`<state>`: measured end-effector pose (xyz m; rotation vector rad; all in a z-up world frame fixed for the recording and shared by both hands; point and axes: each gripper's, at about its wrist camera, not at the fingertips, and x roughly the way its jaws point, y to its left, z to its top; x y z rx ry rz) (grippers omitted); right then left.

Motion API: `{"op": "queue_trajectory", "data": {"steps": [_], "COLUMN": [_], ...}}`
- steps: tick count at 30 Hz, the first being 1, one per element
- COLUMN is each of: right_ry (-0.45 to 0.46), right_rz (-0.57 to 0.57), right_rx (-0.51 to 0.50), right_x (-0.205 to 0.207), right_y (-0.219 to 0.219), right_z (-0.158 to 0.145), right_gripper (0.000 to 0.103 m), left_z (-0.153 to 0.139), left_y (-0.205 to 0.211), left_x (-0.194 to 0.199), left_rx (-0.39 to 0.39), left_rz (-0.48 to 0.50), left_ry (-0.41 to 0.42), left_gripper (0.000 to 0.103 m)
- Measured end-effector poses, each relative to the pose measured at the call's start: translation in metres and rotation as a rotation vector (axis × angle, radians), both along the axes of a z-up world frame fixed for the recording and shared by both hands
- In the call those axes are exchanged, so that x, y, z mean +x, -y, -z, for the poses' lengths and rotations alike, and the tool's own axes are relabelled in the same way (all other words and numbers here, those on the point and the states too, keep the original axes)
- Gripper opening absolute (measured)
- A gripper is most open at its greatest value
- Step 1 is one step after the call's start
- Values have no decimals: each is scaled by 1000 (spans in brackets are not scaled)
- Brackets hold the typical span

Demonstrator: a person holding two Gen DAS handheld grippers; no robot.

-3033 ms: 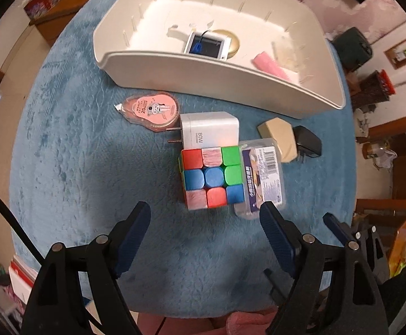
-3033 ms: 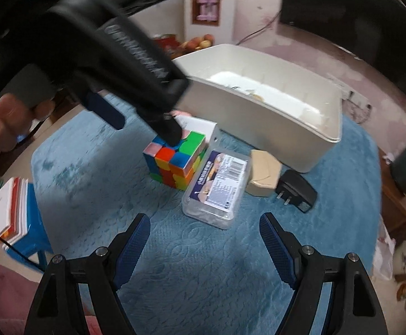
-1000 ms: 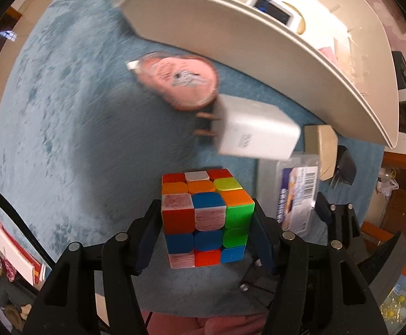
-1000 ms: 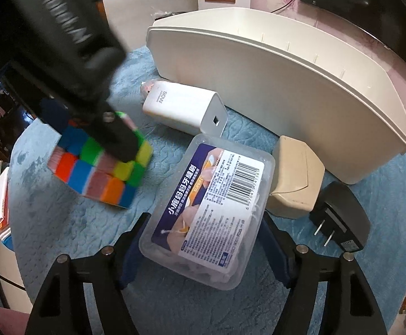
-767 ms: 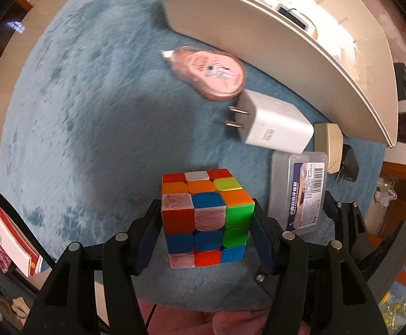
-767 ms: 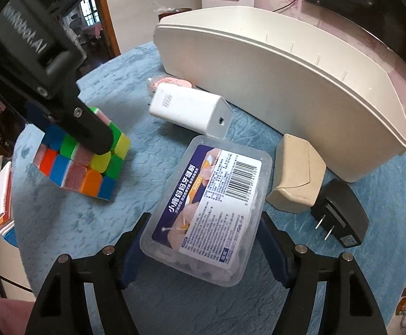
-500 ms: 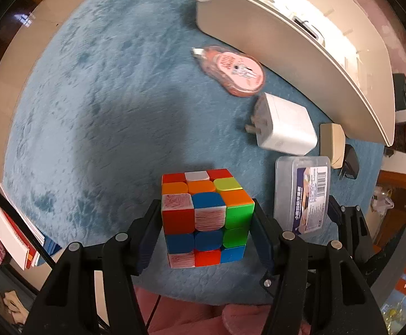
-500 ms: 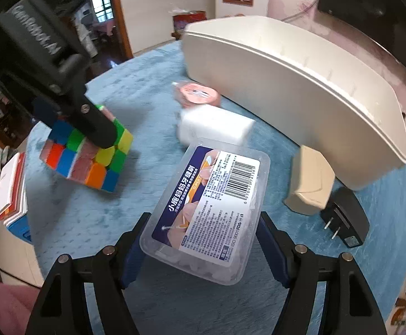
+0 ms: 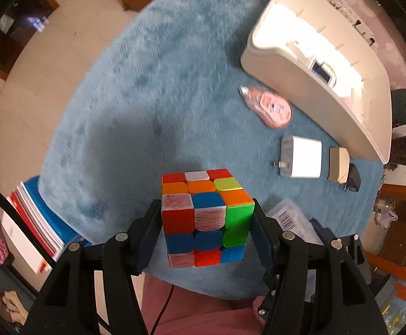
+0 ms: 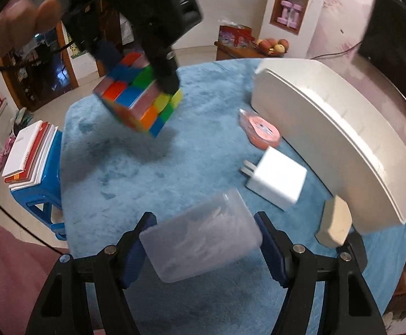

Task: Organize rigid objects
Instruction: 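Lift the Rubik's cube and clear box and carry both over the bin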

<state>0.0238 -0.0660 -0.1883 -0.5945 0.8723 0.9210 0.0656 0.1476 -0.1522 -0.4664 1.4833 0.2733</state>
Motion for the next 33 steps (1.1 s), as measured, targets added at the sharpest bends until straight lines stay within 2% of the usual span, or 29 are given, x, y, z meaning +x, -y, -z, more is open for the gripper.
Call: {"op": "queue_trajectory", "data": {"steps": [4, 9, 16, 28, 33], "right_ry": [6, 27, 94, 180, 206], "right_rz": [9, 48, 138, 303, 373], "right_rx": [1, 20, 28, 23, 24], "right_x": [6, 15, 40, 81, 96], "right_y": [-22, -40, -64, -80, -81], "right_z": [-6, -28, -54, -81, -89], "right_gripper": [70, 70, 70, 70, 70], "left_z": [-12, -31, -49, -91, -101], "left_y": [-12, -30, -50, -69, -63], "left_x": [12, 28, 57, 108, 132], "left_rx": [17, 55, 55, -10, -53], "left_rz": [37, 93, 168, 307, 380], "left_ry": [44, 109, 210, 504, 584], "left_gripper": [63, 63, 64, 64, 64]}}
